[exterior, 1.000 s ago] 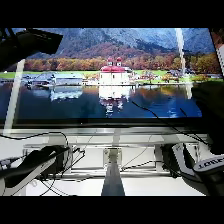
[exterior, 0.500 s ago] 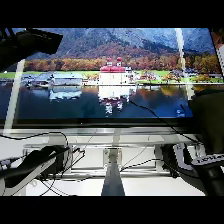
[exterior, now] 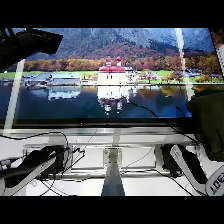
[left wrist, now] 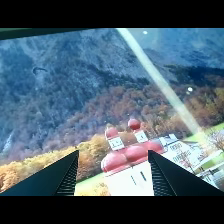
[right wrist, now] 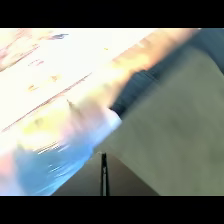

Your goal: Fold the clothes and pants, and hang the long-sleeved shirts on hangers.

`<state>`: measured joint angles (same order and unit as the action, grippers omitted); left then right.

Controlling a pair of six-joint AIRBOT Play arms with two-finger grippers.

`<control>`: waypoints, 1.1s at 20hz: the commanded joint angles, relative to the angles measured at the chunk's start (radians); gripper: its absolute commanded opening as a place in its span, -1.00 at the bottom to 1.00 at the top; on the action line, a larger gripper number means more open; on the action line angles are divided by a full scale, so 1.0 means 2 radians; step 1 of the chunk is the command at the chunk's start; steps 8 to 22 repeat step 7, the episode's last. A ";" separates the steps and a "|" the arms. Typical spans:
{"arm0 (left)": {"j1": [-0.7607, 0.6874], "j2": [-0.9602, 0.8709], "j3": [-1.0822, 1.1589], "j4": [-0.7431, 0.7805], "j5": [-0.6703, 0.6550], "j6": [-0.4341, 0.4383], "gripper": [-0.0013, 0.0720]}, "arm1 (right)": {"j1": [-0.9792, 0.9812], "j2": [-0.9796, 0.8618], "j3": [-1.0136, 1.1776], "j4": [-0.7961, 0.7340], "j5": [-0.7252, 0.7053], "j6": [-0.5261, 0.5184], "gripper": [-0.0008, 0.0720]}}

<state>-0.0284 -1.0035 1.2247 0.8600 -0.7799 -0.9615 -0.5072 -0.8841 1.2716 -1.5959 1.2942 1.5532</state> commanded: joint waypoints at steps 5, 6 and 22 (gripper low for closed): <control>0.001 0.000 0.000 0.000 0.000 0.000 0.31 | 0.121 -0.006 -0.001 -0.101 -0.098 -0.044 -0.84; 0.001 0.000 0.000 0.000 0.000 0.000 0.31 | 0.121 -0.006 -0.001 -0.097 -0.098 -0.044 -0.84; 0.001 0.000 0.000 0.000 0.000 0.000 0.31 | 0.121 -0.007 -0.001 -0.092 -0.098 -0.044 -0.84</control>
